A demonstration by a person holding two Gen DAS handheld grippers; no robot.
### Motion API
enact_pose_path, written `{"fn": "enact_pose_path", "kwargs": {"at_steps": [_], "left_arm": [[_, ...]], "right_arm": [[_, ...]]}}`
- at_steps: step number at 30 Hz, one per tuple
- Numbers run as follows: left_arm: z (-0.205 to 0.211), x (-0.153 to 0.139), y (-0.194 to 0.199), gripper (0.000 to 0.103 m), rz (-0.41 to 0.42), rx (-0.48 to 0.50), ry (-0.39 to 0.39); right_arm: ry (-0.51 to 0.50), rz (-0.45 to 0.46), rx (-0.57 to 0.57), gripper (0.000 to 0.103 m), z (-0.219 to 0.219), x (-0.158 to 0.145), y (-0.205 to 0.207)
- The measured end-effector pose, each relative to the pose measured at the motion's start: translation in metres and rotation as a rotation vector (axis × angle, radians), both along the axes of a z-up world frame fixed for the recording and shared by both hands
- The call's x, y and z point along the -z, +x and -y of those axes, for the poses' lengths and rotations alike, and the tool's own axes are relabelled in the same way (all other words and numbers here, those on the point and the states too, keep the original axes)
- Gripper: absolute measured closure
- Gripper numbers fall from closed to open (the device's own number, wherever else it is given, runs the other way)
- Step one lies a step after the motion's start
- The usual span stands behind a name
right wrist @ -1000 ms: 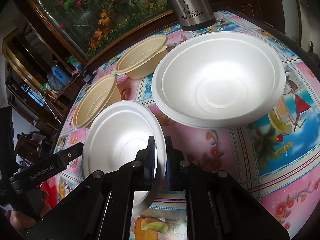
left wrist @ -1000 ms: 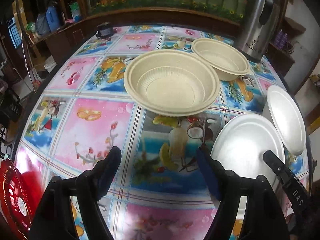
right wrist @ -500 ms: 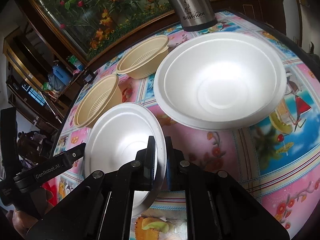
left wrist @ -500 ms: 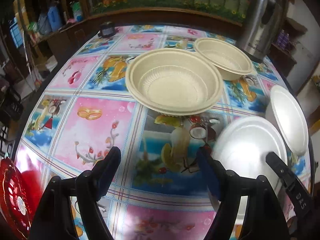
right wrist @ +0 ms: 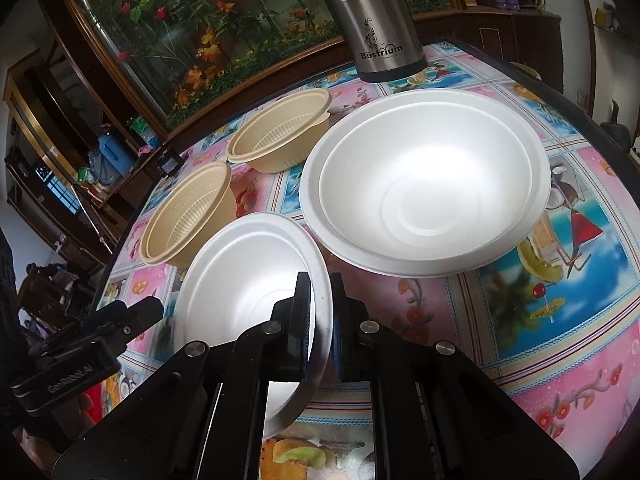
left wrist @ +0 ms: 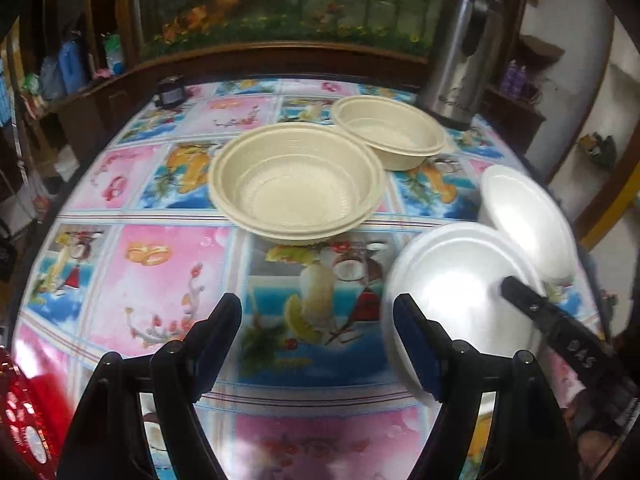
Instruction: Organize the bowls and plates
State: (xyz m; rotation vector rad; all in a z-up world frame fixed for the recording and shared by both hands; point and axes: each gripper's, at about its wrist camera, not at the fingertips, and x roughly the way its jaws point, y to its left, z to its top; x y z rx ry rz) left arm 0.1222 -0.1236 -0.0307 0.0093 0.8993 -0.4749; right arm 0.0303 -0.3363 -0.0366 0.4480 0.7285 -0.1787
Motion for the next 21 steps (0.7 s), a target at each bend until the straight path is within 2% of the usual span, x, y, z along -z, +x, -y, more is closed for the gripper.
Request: {"fn": "enact_pose_path", "kwargs": {"at_steps": [4, 11, 13, 14, 16, 19, 21], "left_arm": [[0.012, 0.010, 0.005, 0.024, -0.082, 0.043, -0.021], [0.022, 0.030, 0.011, 0.028, -0.168, 0.018, 0.003], [0.023, 0.031, 0.011, 0.050, -0.166, 0.014, 0.016], [0.023, 0.032, 0.011, 0.055, -0.176, 0.022, -0.004], [0.023, 0.030, 0.009, 0.073, -0.184, 0.034, -0.032], [0.028, 0.027, 0.002, 0.087, -0.166, 0.054, -0.024], [0.029, 0.028, 0.001, 0.090, -0.167, 0.062, -0.020]], "right_arm": [[-0.005, -0.003, -0.021, 0.096, -0.004, 0.001, 0.002], [0.018, -0.021, -0.022, 0.095, -0.002, 0.005, 0.003], [0.045, -0.029, -0.026, 0.095, 0.000, 0.008, 0.005], [0.052, -0.031, -0.026, 0.095, 0.000, 0.009, 0.005], [0.057, -0.032, -0.029, 0.095, -0.001, 0.010, 0.005], [0.059, -0.030, -0.034, 0.095, -0.002, 0.011, 0.005], [0.075, -0.023, -0.037, 0.095, -0.001, 0.011, 0.004]]}}
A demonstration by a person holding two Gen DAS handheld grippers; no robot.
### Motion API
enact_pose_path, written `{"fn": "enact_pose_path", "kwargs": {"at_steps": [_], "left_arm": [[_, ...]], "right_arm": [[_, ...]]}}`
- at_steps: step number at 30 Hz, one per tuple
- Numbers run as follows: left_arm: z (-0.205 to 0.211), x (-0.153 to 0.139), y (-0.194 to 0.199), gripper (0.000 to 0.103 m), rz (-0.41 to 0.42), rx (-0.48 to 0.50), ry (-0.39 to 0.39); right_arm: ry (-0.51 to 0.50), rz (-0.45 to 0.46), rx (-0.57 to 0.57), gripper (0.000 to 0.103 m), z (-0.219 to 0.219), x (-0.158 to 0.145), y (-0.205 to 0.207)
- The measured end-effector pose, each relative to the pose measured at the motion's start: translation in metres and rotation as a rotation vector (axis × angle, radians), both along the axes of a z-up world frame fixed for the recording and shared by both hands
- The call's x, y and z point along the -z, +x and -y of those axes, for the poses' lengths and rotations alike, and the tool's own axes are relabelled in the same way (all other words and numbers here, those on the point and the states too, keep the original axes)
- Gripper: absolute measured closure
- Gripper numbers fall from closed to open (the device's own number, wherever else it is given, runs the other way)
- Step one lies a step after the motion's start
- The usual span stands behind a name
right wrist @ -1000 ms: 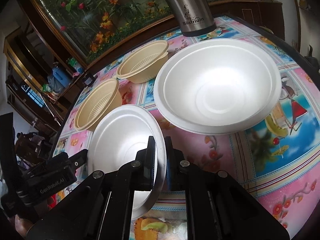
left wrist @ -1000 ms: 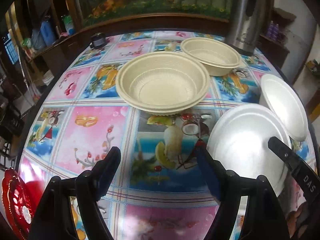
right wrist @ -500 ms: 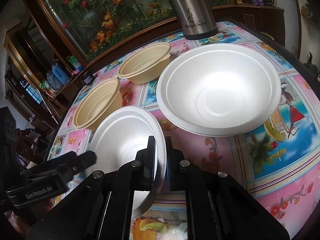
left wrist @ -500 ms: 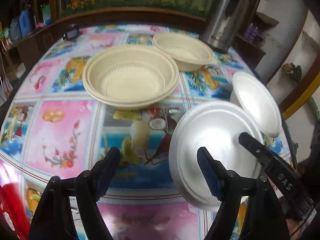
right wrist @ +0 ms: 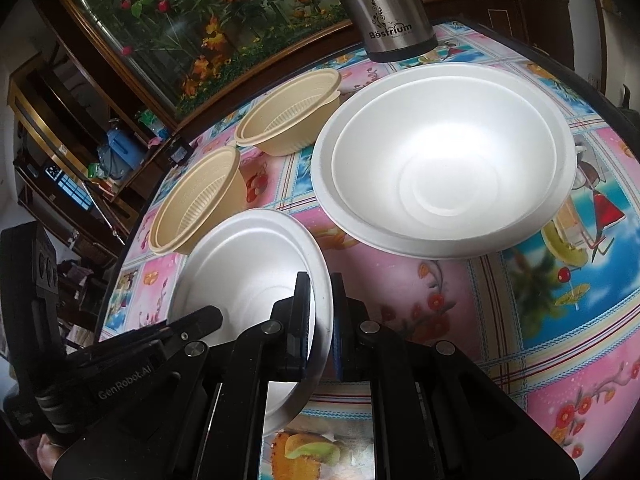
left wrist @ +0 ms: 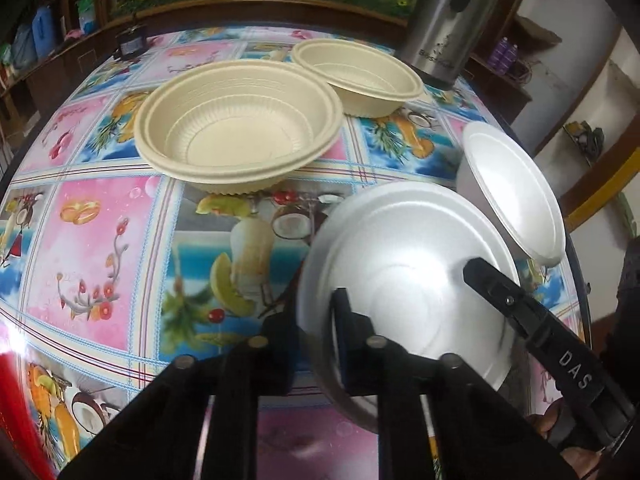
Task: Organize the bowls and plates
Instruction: 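Carry the white paper plate with the right gripper toward the red plate stack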
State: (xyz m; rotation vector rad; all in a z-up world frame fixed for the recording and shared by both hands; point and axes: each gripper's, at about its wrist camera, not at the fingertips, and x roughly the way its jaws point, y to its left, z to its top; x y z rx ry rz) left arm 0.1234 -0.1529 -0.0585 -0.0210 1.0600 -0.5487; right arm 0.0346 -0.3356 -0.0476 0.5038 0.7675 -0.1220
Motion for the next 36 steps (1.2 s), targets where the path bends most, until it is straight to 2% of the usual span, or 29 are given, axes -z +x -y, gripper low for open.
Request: {"fn": "enact_pose_path", "kwargs": {"at_steps": [8, 15, 21, 28, 33, 36], "left_arm": [[-0.016, -0.011, -0.009, 0.091, 0.032, -0.007, -0.026], [-0.069, -0.018, -0.020, 0.091, 0.032, -0.080, -0.033], [-0.144, -0.033, -0.041, 0.091, 0.084, -0.182, -0.023], [-0.245, -0.046, -0.077, 0.090, 0.148, -0.334, -0.017], [-0.312, -0.042, -0.089, 0.090, 0.153, -0.448, -0.011], [-0.337, -0.034, -0.090, 0.091, 0.139, -0.497, 0.001]], "right_arm": [[0.002, 0.046, -0.020, 0.095, -0.010, -0.006, -0.005], [-0.006, 0.070, -0.055, 0.095, -0.053, -0.008, -0.011], [-0.013, 0.089, -0.154, 0.094, -0.121, -0.011, -0.012], [-0.087, 0.148, -0.348, 0.094, -0.226, -0.037, -0.014], [-0.123, 0.141, -0.488, 0.093, -0.301, -0.035, -0.008], [-0.147, 0.125, -0.549, 0.093, -0.333, -0.028, -0.005]]}}
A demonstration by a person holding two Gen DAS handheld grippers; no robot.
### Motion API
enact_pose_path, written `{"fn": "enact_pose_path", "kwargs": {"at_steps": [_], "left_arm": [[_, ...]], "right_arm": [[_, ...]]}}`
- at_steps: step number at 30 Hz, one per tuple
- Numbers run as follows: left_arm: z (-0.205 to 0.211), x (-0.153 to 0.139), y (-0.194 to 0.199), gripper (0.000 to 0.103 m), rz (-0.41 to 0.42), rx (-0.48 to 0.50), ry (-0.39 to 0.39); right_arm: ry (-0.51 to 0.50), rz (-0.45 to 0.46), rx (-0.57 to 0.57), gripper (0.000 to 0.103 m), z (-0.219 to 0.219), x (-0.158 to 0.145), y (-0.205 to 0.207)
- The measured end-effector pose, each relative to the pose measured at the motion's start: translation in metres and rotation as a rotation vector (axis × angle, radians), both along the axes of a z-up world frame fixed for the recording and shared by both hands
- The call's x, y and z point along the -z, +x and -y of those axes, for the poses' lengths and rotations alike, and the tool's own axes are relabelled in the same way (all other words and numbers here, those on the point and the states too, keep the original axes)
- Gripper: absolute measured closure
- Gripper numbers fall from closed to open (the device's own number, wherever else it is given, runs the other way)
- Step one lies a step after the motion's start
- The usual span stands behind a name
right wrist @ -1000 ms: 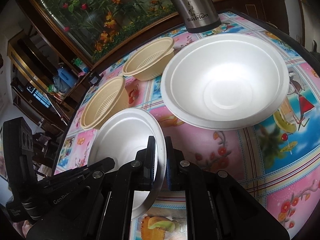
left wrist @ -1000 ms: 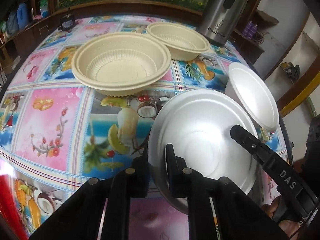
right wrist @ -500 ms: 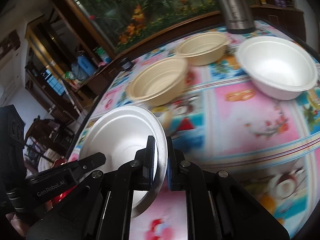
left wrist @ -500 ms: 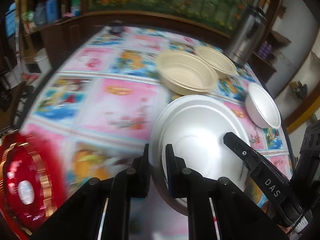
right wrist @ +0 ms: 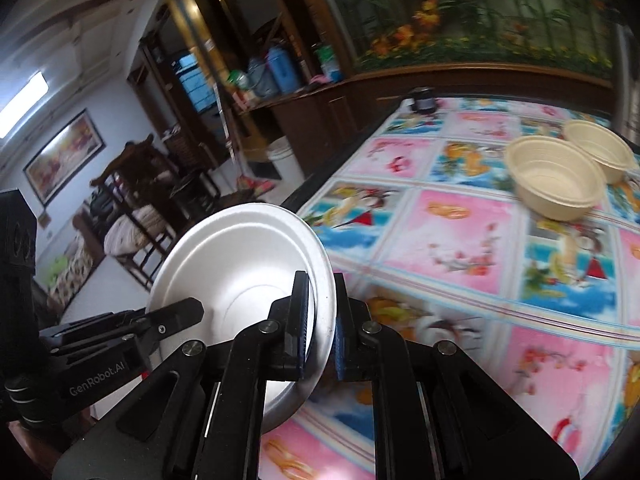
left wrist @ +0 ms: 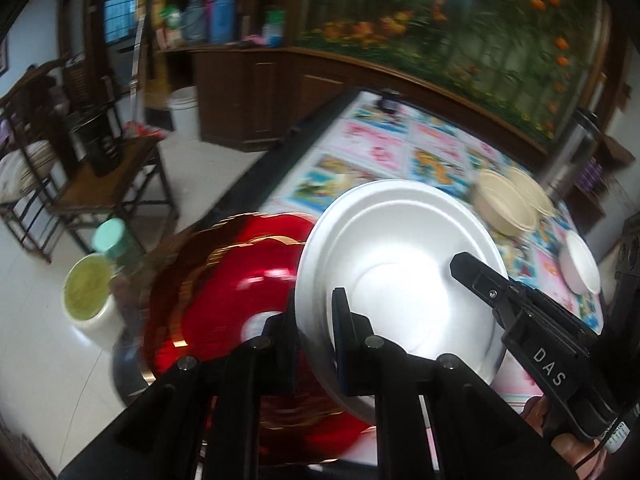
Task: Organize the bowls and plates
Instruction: 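Carry the white paper plate with the right gripper toward the red plate stack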
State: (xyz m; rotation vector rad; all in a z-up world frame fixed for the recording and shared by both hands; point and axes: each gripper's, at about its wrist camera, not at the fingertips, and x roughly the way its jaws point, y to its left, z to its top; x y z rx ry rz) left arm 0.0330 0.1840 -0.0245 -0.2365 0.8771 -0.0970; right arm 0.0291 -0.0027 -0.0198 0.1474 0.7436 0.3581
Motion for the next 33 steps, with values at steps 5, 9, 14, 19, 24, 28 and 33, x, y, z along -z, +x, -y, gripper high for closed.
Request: {"fn": "enact_pose_path", "kwargs": {"at_steps": [5, 9, 14, 19, 24, 28, 33], "left_arm": [[-0.029, 0.016, 0.004, 0.091, -0.040, -0.055, -0.006], [-0.040, 0.026, 0.004, 0.091, -0.056, -0.073, -0.011], [-0.047, 0.038, 0.004, 0.090, -0.082, -0.082, -0.006], [-0.052, 0.044, 0.004, 0.090, -0.096, -0.090, 0.002], [-0.053, 0.049, 0.004, 0.090, -0.111, -0.097, 0.010], [-0.053, 0.049, 0.004, 0.090, -0.112, -0.097, 0.012], [-0.055, 0.050, 0.005, 0.090, -0.117, -0.102, 0.021]], "right_arm": [[-0.053, -0.042, -0.068, 0.092, -0.045, 0.017, 0.013], [-0.069, -0.072, -0.087, 0.091, -0.059, 0.028, 0.020], [-0.084, -0.107, -0.091, 0.091, -0.070, 0.040, 0.022], [-0.097, -0.131, -0.095, 0.091, -0.075, 0.047, 0.025], [-0.115, -0.131, -0.097, 0.090, -0.080, 0.051, 0.023], [-0.113, -0.123, -0.093, 0.090, -0.080, 0.051, 0.022], [-0.152, -0.096, -0.103, 0.089, -0.084, 0.052, 0.019]]}}
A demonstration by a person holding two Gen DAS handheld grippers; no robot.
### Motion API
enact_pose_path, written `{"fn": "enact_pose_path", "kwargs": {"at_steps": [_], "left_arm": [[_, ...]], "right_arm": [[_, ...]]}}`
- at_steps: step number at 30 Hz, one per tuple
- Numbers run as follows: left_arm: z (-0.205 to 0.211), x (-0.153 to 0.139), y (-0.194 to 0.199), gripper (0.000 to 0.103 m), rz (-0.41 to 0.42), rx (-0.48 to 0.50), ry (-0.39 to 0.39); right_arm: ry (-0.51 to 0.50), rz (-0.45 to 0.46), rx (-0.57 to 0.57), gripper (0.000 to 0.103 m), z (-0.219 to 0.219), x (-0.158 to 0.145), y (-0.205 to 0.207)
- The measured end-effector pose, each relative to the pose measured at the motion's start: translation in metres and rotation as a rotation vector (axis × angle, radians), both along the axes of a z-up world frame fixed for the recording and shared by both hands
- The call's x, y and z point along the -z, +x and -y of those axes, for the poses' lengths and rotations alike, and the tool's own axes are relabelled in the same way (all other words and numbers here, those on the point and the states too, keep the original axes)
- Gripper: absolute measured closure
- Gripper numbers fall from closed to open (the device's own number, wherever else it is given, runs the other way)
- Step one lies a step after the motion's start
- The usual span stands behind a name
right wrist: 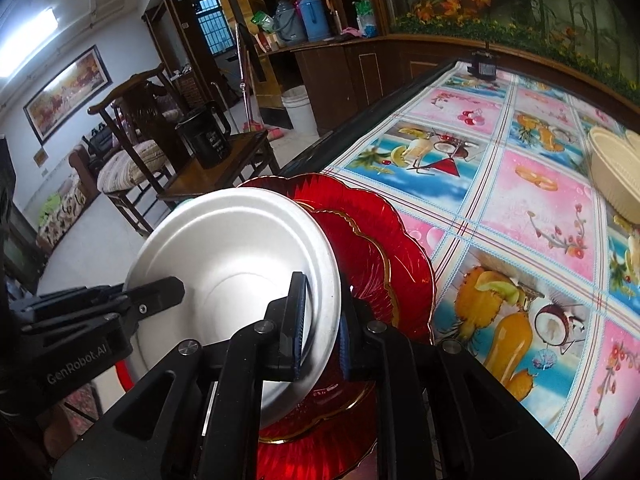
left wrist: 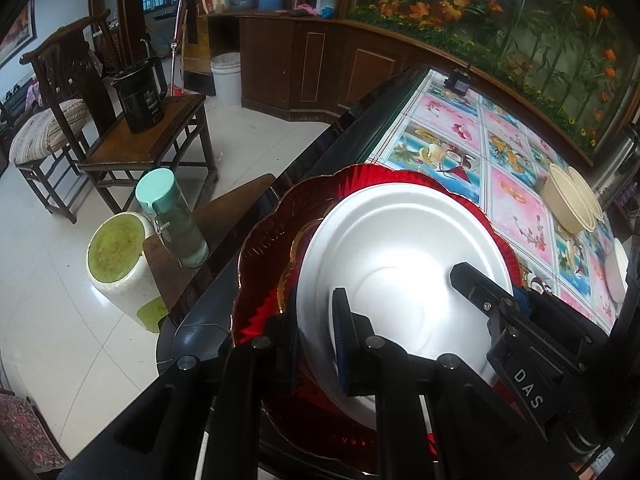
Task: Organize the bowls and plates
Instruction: 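Carry the white paper plate with the right gripper toward the red plate stack, then lower the white plate onto the red stack and open the right gripper, then move the right gripper toward the tan plastic bowls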
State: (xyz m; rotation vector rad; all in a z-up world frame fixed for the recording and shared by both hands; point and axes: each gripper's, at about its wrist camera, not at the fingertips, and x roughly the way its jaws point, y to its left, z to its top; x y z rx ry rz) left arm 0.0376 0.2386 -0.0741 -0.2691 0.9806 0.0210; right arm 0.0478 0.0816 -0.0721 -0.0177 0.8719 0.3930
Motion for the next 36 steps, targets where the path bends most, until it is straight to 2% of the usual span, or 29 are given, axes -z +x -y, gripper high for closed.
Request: {"fn": "enact_pose_path", "kwargs": {"at_steps": [4, 7, 9, 11, 12, 14, 16, 24, 29, 32, 34, 36], "left_arm": [[0.000, 0.000, 0.000, 0.090, -0.006, -0.009, 0.007], [-0.001, 0.000, -0.001, 0.089, -0.008, -0.017, 0.013], [-0.001, -0.001, -0.001, 0.089, -0.011, -0.022, 0.021], [-0.002, 0.000, -0.001, 0.086, -0.016, -0.028, 0.025], [-0.002, 0.000, -0.001, 0.085, -0.017, -0.031, 0.027], [-0.004, 0.000, -0.002, 0.083, -0.021, -0.042, 0.029], [-0.006, 0.001, -0.002, 0.076, -0.025, -0.054, 0.029], [-0.005, -0.006, -0.004, 0.066, -0.019, -0.064, 0.047], [-0.005, -0.011, -0.006, 0.065, -0.005, -0.075, 0.066], [-0.007, -0.022, -0.010, 0.055, 0.028, -0.105, 0.110], [-0.007, -0.030, -0.013, 0.041, 0.060, -0.132, 0.141], [-0.005, -0.039, -0.016, 0.036, 0.093, -0.152, 0.168]], "right_arm": [[-0.022, 0.024, -0.010, 0.088, -0.001, 0.001, -0.001], [0.005, 0.014, -0.025, 0.075, 0.001, 0.003, -0.001], [0.034, 0.022, -0.036, 0.074, 0.004, 0.001, -0.002], [0.055, 0.018, -0.049, 0.068, 0.004, 0.002, -0.003], [0.074, 0.020, -0.061, 0.066, 0.005, 0.001, -0.004], [0.096, 0.022, -0.071, 0.055, 0.007, 0.000, -0.006], [0.124, 0.023, -0.077, 0.052, 0.010, 0.000, -0.007], [0.209, 0.020, -0.086, 0.052, 0.027, -0.004, -0.005], [0.259, 0.049, -0.091, 0.052, 0.037, -0.012, -0.007], [0.272, 0.083, -0.097, 0.052, 0.044, -0.019, -0.011], [0.270, 0.101, -0.084, 0.052, 0.050, -0.023, -0.011], [0.279, 0.102, -0.058, 0.050, 0.060, -0.025, -0.008]]}}
